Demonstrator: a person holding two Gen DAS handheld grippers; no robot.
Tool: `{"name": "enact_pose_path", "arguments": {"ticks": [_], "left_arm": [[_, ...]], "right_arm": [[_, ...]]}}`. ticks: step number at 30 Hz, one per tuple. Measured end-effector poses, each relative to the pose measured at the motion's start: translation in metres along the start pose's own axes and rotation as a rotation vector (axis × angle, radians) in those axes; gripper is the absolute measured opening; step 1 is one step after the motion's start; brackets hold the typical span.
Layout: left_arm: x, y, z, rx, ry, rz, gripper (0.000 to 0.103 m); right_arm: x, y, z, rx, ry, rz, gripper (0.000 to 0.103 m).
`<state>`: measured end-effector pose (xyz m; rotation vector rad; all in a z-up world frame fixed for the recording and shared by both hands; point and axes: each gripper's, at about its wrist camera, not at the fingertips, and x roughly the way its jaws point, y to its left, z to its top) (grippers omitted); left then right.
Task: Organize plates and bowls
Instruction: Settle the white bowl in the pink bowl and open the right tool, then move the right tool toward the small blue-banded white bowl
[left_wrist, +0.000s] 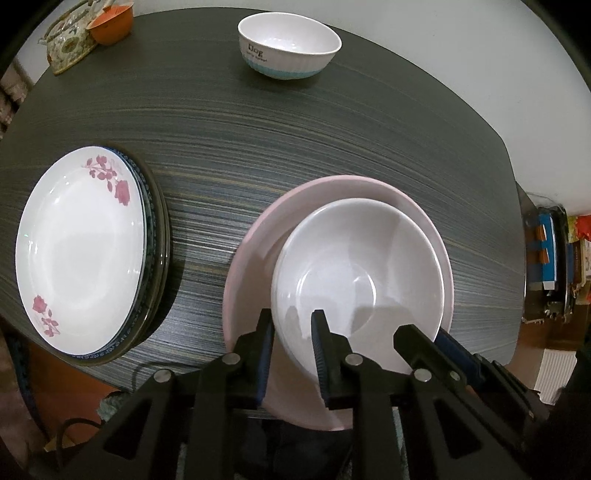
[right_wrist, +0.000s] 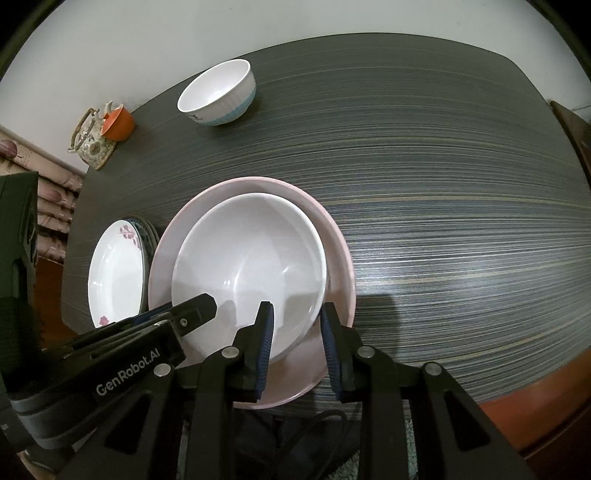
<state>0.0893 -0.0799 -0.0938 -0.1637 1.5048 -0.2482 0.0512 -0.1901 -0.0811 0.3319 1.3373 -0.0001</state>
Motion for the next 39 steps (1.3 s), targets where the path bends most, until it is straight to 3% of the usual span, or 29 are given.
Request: {"name": "enact_pose_path", "arguments": {"ticks": [7, 12, 17, 22, 27, 30, 39], "left_arm": [[-0.015, 0.000, 0.001, 0.023, -0.059, 0.000, 0.036], [-0.023, 0.008, 0.002, 0.012, -0.085, -0.012, 0.037], [-0.035, 0.011, 0.002, 0.009, -0.169, -0.018, 0.037], [-0.046, 0.013, 0.006, 0.022, -0.200, -0.085, 0.037], [-0.049, 0.020, 0.017, 0.013, -0.237, -0.046, 0.041], [-0.048, 0.034, 0.024, -0.017, -0.237, -0.029, 0.041], [-0.042, 0.059, 0.060, -0.089, -0.251, 0.013, 0.041]], "right_arm": [[-0.003, -0.004, 0.000, 0.011, -0.002, 0.007, 0.026], [-0.006, -0.004, -0.001, 0.015, -0.012, 0.017, 0.029], [-0.009, -0.005, -0.001, 0.013, -0.020, 0.023, 0.032], [-0.018, -0.008, 0.002, 0.018, -0.043, 0.037, 0.033], [-0.027, -0.012, 0.017, -0.004, -0.079, 0.052, 0.035], [-0.027, -0.013, 0.028, -0.029, -0.085, 0.072, 0.041], [-0.017, -0.022, 0.063, -0.046, -0.079, 0.137, 0.042]]}}
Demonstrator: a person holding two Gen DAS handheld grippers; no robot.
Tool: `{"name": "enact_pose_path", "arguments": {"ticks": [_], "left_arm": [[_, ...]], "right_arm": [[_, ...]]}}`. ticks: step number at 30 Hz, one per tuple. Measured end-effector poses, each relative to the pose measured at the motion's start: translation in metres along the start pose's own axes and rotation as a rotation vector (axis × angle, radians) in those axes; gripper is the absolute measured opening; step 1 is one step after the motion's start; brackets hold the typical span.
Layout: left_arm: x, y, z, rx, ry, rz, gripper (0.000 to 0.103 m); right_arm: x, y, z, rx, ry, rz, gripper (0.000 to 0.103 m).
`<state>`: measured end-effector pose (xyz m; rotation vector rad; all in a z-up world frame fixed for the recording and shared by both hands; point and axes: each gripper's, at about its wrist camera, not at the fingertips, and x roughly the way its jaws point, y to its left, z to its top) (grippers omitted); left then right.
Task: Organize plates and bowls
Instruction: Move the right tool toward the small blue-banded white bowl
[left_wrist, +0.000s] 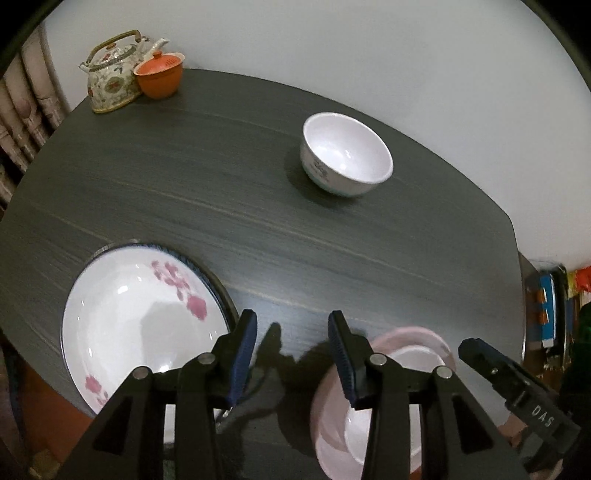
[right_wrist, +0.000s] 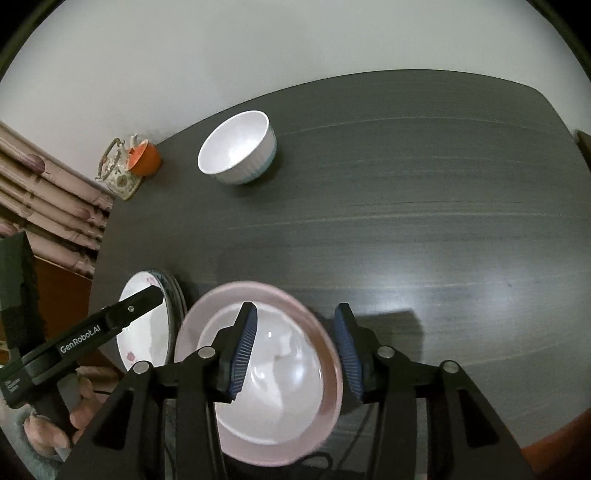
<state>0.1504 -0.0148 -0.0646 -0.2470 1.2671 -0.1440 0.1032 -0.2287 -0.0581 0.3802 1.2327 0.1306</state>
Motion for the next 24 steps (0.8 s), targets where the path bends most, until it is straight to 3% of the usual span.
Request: {"name": "enact_pose_path", "arguments": {"ticks": [6, 11, 24], "left_arm": [[0.016, 0.010, 0.016, -0.028, 0.001, 0.030, 0.041], [0.027, 0.011, 0.032, -0.026, 0.008, 0.046, 0.041], [0.062, 0.009, 0.118, -0.077, -0.011, -0.053, 0.048]], "right_arm": [[0.020, -0.010, 0.020, 0.026, 0.030, 0.063, 0.045], [0.030, -0.011, 0.046, -0.012, 0.034, 0.043, 0.045], [0.069, -0.014, 0.116, -0.031, 0.050, 0.030, 0.047]]}}
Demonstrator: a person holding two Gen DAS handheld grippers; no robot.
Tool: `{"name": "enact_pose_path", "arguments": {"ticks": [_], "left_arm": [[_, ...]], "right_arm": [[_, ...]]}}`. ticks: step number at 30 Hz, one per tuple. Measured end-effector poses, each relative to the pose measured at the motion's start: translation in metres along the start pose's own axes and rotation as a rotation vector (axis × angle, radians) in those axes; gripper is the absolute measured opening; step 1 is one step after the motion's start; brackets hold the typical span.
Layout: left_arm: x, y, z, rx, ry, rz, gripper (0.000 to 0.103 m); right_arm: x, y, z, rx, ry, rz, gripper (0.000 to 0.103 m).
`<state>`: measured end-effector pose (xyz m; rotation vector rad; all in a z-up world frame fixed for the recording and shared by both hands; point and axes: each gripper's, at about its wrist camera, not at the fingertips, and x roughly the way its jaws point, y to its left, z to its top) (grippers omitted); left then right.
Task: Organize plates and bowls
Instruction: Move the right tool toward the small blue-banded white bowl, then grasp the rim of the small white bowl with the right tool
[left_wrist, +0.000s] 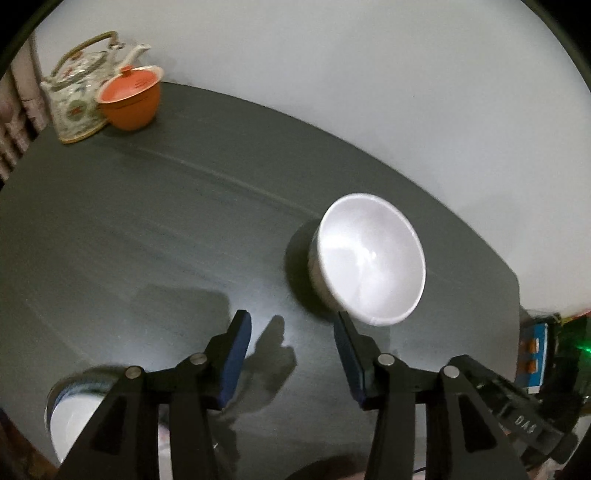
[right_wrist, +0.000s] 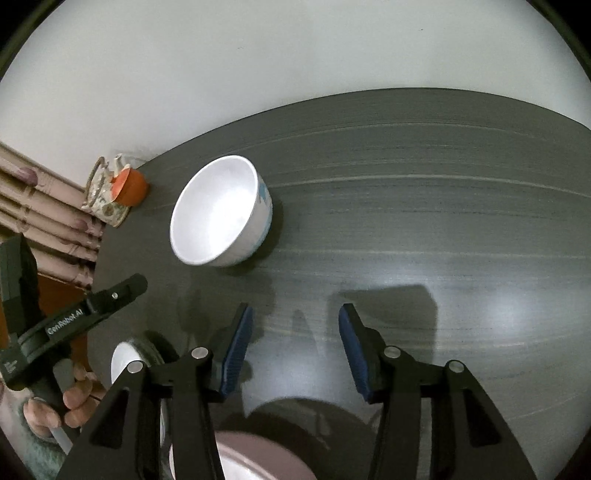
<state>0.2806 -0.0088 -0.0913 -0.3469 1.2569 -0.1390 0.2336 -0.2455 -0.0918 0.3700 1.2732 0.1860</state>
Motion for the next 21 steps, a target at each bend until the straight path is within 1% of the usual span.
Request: {"name": "enact_pose_path", "arguments": {"ticks": [5, 8, 12, 14, 16, 21], "left_arm": [[0.019, -0.004, 0.024, -0.030, 0.007, -0.049, 0.048], [0.028, -0.006, 0.028, -0.043, 0.017, -0.053, 0.048], [0.040, -0.013, 0.032, -0.023, 0.023, -0.032, 0.048], [0.047, -0.014, 0.033, -0.029, 0.037, -0.026, 0.048], [0.054, -0.014, 0.034, -0.031, 0.045, -0.028, 0.048], [0.065, -0.017, 0.032, -0.019, 0.049, 0.001, 0.048]], "right_arm": [[0.016, 0.012, 0.026, -0.033, 0.009, -0.008, 0.048], [0.027, 0.019, 0.042, -0.028, 0.013, 0.000, 0.048], [0.042, 0.025, 0.057, -0.023, 0.013, -0.014, 0.048], [0.052, 0.027, 0.063, -0.023, 0.027, -0.034, 0.048], [0.059, 0.029, 0.066, -0.024, 0.033, -0.038, 0.048], [0.077, 0.035, 0.068, -0.031, 0.041, -0.076, 0.048]]}}
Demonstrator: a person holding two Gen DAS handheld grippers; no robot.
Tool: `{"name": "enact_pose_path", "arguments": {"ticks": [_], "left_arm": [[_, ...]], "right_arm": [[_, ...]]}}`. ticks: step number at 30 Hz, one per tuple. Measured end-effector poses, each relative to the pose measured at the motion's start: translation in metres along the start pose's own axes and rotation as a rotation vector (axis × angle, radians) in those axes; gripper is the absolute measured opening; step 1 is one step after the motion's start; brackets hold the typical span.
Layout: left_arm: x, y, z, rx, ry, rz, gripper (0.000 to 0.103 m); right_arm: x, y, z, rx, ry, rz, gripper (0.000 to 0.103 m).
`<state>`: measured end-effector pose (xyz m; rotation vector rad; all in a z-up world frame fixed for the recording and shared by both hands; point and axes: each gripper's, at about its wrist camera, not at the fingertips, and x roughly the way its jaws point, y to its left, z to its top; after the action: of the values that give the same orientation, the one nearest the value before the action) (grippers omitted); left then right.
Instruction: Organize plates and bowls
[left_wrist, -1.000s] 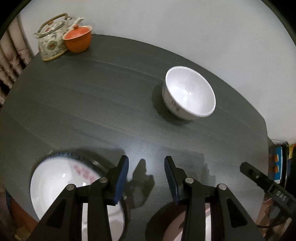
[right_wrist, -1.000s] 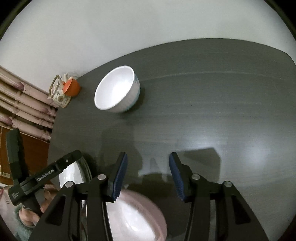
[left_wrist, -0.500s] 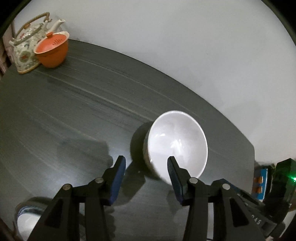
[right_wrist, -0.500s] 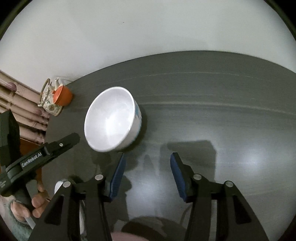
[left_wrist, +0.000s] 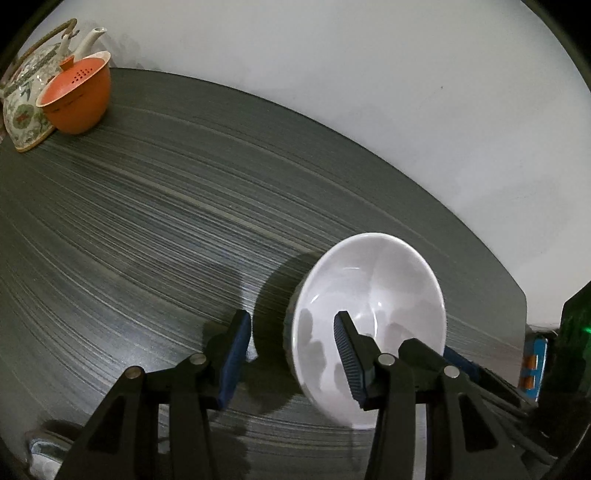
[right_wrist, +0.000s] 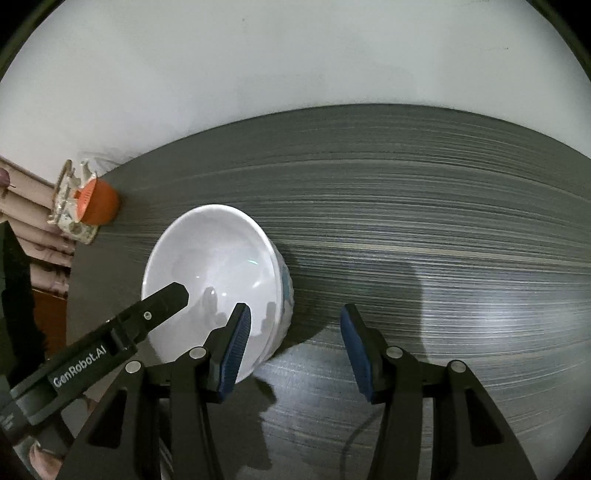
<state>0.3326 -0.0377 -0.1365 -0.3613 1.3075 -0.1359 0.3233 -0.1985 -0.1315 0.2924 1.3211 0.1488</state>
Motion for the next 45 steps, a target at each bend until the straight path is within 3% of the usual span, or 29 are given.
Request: {"name": "enact_pose_path", "arguments": {"ticks": [2, 4, 6, 10, 19, 28, 36, 45], "left_arm": [[0.005, -0.003, -0.001, 0.002, 0.010, -0.003, 0.046], [0.006, -0.006, -0.004, 0.005, 0.010, -0.009, 0.045], [0.009, -0.008, -0.006, 0.018, 0.020, -0.013, 0.023], [0.010, -0.008, -0.010, 0.017, 0.031, -0.005, 0.020], [-0.007, -0.022, -0.034, 0.052, 0.033, -0.012, 0.020], [-0.053, -0.056, -0.069, 0.126, -0.013, -0.021, 0.020], [-0.097, -0.079, -0.109, 0.191, -0.015, -0.032, 0.020], [-0.149, -0.071, -0.156, 0.220, -0.022, -0.047, 0.020]], "right_arm": [[0.006, 0.003, 0.000, 0.003, 0.004, -0.003, 0.048], [0.011, 0.005, -0.001, 0.005, 0.011, 0.001, 0.039], [0.013, 0.004, -0.003, 0.007, 0.026, 0.011, 0.031], [0.012, 0.004, -0.004, 0.020, 0.030, 0.049, 0.019], [-0.003, 0.004, -0.018, 0.020, 0.013, 0.021, 0.019], [-0.052, -0.001, -0.042, 0.034, -0.041, 0.036, 0.019], [-0.107, -0.010, -0.086, 0.053, -0.093, 0.009, 0.019], [-0.146, 0.000, -0.146, 0.080, -0.099, 0.014, 0.019]]}}
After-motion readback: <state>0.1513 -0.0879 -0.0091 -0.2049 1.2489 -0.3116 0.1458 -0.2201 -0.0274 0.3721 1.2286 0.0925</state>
